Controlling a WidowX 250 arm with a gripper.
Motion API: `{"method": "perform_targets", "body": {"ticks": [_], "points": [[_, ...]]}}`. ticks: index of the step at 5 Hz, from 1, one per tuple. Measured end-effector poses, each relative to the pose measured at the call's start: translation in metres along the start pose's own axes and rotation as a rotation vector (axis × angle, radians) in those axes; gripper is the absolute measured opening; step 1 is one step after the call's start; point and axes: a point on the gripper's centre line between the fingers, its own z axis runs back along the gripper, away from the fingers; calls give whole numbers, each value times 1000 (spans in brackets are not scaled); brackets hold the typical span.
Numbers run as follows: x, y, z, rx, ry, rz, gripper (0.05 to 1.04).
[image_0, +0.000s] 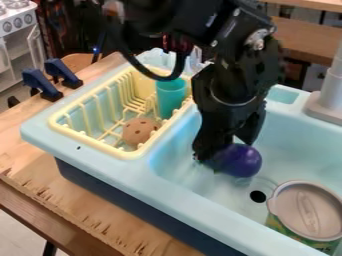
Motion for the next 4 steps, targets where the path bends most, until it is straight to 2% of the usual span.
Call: {"method": "perform_targets", "body": {"ticks": [1, 3, 4], "points": [[-1, 0, -8, 6, 35, 55, 1002], [1, 6, -23, 48, 62, 119, 1002], [3, 7, -27, 61, 65, 126, 965]]}}
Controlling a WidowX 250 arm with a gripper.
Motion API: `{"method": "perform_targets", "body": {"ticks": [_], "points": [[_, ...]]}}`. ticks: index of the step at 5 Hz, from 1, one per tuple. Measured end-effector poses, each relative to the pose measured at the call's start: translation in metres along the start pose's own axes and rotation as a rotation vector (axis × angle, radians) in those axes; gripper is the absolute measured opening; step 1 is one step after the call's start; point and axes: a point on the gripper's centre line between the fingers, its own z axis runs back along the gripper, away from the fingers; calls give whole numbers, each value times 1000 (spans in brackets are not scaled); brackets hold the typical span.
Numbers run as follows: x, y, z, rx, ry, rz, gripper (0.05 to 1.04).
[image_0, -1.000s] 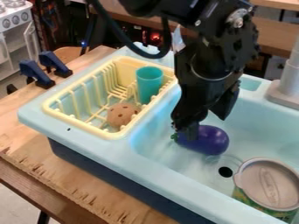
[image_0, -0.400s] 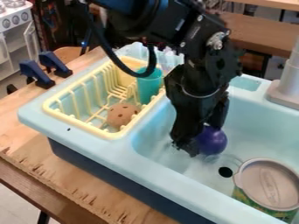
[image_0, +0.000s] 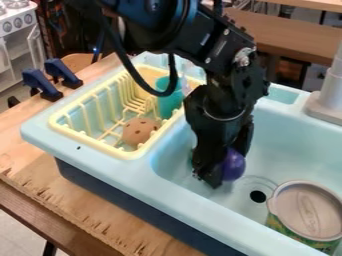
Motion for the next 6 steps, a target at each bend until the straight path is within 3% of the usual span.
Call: {"method": "perform_targets", "body": {"ticks": [1, 2, 4, 6], "points": [[-1, -2, 0, 1, 8, -8, 817], [-7, -13, 6, -15, 24, -42, 816], [-33, -48, 22, -113, 36, -125, 816], [-78, -69, 10, -107, 77, -119, 813]]}}
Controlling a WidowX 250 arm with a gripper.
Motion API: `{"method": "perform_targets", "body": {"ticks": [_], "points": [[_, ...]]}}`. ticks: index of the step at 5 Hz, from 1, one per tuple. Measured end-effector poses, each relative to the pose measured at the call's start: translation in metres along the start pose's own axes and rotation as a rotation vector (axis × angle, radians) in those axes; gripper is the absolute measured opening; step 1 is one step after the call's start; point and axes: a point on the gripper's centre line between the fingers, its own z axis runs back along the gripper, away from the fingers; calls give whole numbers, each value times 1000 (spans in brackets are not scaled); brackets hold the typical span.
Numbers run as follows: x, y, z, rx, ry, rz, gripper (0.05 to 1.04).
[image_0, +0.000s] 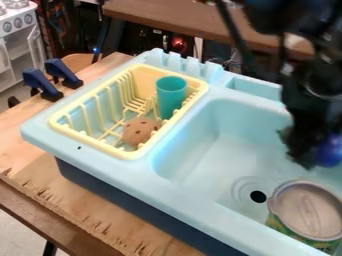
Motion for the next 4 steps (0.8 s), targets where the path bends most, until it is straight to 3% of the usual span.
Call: {"method": "perform_targets", "body": {"ticks": [1, 2, 4], "points": [[-14, 6, -17, 37, 11, 23, 812], [-21, 8, -20, 46, 23, 43, 812], [-20, 8, -21, 64, 76, 26, 987]]}}
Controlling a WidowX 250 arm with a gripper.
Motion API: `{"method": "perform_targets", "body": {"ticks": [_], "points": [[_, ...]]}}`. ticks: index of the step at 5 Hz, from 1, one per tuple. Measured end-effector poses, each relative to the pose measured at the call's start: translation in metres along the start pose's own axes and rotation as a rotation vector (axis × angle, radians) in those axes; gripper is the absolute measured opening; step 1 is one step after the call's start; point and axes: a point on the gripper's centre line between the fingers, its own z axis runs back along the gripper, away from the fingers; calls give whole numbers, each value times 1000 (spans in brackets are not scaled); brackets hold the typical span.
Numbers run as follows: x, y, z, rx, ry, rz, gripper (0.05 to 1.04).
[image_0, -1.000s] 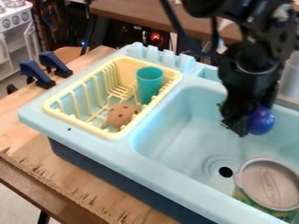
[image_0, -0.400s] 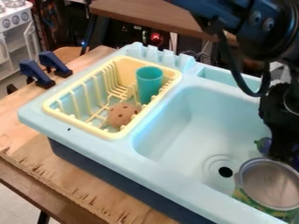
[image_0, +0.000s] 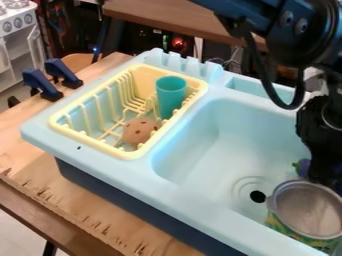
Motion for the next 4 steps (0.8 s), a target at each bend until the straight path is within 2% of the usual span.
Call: {"method": "perform_targets", "body": {"ticks": [1, 2, 3, 4], "points": [[3, 0, 5, -16, -12, -21, 987], [15, 0, 22, -59, -6, -8, 989], [20, 1, 22, -66, 17, -8, 989], [24, 1, 31, -85, 35, -8, 990]]}}
